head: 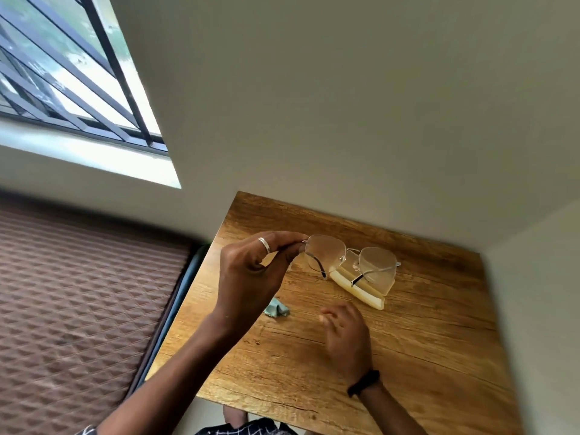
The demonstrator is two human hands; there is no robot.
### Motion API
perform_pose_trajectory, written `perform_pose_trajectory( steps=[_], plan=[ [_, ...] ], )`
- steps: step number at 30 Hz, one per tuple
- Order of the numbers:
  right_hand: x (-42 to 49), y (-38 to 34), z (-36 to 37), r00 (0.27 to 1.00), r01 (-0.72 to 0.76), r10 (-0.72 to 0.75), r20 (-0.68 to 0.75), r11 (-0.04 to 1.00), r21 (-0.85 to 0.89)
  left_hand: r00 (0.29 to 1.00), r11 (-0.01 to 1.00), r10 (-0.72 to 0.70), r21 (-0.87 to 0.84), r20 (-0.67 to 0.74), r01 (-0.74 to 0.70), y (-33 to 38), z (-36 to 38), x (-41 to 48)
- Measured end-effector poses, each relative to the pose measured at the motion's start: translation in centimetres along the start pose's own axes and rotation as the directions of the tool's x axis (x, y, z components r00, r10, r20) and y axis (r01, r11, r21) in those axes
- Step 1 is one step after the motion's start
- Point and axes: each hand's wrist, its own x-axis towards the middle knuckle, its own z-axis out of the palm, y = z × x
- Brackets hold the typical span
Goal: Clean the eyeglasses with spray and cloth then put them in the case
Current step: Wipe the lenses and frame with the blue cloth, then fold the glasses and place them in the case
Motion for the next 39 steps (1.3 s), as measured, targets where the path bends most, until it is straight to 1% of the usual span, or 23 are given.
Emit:
perform_pose_trajectory(
  steps=[2,3,4,5,6,8,10,12,15,17,19,23,25,27,29,32,34,36,38,39],
  plan=[
    [-0.7,1.4,-3.6,0.979,-0.136,0.153,-0.137,0.983,0.121,1.000,1.000,0.009,-0.002,0.009,-0.009,0.1,0.5,0.2],
    [-0.8,1.8,-5.7,0.950,-0.203,0.240,-0.200,0.961,0.187,1.000,1.000,0.014,-0.003,0.016,-0.014,0.2,0.8,0.3],
    [-0.8,1.9,-7.8,0.917,-0.248,0.308,-0.255,0.938,0.242,1.000,1.000,0.016,-0.007,0.023,-0.016,0.3,1.1,0.4],
    [-0.7,1.8,-10.1,0.887,-0.256,0.340,-0.313,0.925,0.279,0.999,1.000,0.018,-0.014,0.031,-0.017,0.4,1.4,0.5],
    [-0.6,1.5,-12.4,0.861,-0.234,0.338,-0.380,0.927,0.293,0.999,1.000,0.017,-0.022,0.041,-0.017,0.5,1.8,0.5],
    [0.0,0.1,-16.6,0.814,-0.138,0.281,-0.509,0.944,0.301,0.998,0.999,0.017,-0.040,0.064,-0.015,0.7,2.4,0.6],
    [0.3,-1.5,-20.0,0.808,-0.023,0.196,-0.556,0.953,0.302,0.996,0.998,0.022,-0.056,0.087,-0.017,1.1,3.2,0.7],
    [0.4,-3.2,-22.2,0.856,0.036,0.106,-0.506,0.964,0.263,0.995,0.998,0.027,-0.066,0.101,-0.021,1.7,3.8,0.7],
    [0.8,-4.4,-24.0,0.943,0.056,-0.001,-0.334,0.986,0.156,0.992,0.995,0.045,-0.097,0.117,-0.034,2.8,4.9,0.9],
    [1.2,-4.5,-24.2,0.971,0.068,-0.037,-0.234,0.990,0.127,0.992,0.993,0.040,-0.112,0.120,-0.027,3.3,5.4,1.0],
    [1.3,-4.4,-24.2,0.974,0.103,-0.073,-0.213,0.986,0.134,0.991,0.993,0.034,-0.118,0.127,-0.019,3.8,5.9,1.1],
    [1.3,-4.8,-24.6,0.957,0.190,-0.155,-0.246,0.974,0.122,0.991,0.993,0.008,-0.122,0.131,0.008,4.6,6.5,1.2],
    [1.3,-4.9,-24.7,0.945,0.219,-0.186,-0.268,0.970,0.102,0.989,0.986,-0.046,-0.152,0.144,0.068,4.8,6.7,1.1],
    [1.3,-5.0,-24.7,0.940,0.220,-0.188,-0.285,0.972,0.084,0.977,0.970,-0.122,-0.187,0.173,0.154,5.1,6.9,1.0],
    [1.4,-5.0,-24.8,0.940,0.209,-0.178,-0.291,0.975,0.081,0.952,0.930,-0.217,-0.252,0.216,0.269,5.4,7.0,0.9],
    [1.4,-5.0,-25.0,0.944,0.204,-0.173,-0.281,0.975,0.085,0.897,0.820,-0.330,-0.381,0.294,0.427,5.8,7.0,0.9],
    [1.5,-5.0,-25.2,0.945,0.212,-0.178,-0.276,0.973,0.097,0.855,0.715,-0.385,-0.474,0.347,0.514,6.1,6.8,1.1],
    [1.5,-5.1,-25.4,0.948,0.206,-0.162,-0.273,0.968,0.142,0.806,0.588,-0.419,-0.552,0.418,0.592,6.4,6.6,1.1],
    [1.5,-5.3,-25.5,0.953,0.201,-0.142,-0.267,0.957,0.207,0.771,0.463,-0.415,-0.618,0.483,0.636,6.9,6.5,1.0],
    [1.5,-5.5,-25.6,0.955,0.199,-0.130,-0.267,0.948,0.249,0.764,0.420,-0.401,-0.640,0.506,0.644,6.9,6.5,0.9]
  ],
)
